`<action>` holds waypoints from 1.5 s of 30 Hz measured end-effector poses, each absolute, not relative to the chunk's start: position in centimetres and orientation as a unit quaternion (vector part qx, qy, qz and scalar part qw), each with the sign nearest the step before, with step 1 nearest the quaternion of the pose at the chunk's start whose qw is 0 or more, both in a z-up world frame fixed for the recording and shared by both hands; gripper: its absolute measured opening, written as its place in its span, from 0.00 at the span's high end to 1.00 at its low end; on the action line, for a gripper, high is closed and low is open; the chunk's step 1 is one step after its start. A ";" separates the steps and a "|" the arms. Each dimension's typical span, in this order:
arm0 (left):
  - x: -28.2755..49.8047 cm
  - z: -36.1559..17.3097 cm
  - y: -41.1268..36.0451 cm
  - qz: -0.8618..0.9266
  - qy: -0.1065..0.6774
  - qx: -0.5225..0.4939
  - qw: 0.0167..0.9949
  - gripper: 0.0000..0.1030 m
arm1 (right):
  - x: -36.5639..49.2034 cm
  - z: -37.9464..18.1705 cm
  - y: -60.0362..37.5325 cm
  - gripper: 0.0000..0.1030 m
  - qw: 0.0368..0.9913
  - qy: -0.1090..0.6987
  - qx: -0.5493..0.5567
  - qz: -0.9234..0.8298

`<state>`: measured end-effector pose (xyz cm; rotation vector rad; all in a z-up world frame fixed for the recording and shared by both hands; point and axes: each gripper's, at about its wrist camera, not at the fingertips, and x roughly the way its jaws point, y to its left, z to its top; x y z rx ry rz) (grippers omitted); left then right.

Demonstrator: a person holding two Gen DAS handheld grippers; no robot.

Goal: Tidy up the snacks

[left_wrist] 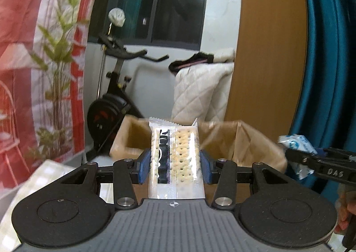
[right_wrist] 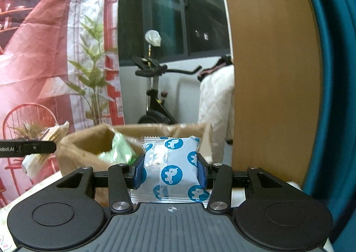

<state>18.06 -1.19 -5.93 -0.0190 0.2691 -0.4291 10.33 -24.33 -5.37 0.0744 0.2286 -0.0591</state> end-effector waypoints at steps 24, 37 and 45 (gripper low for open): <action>29.3 -7.4 -5.3 -0.201 0.196 0.042 0.959 0.47 | 22.7 -8.5 -25.0 0.57 0.980 0.190 0.038 -0.042; 26.8 -4.8 -3.9 -0.203 0.193 0.050 0.959 0.21 | 19.6 -5.8 -24.3 0.22 0.983 0.175 0.042 -0.039; 23.2 -2.5 -1.6 -0.197 0.183 0.038 0.962 0.13 | 14.8 -3.8 -24.7 0.07 0.982 0.165 0.069 -0.055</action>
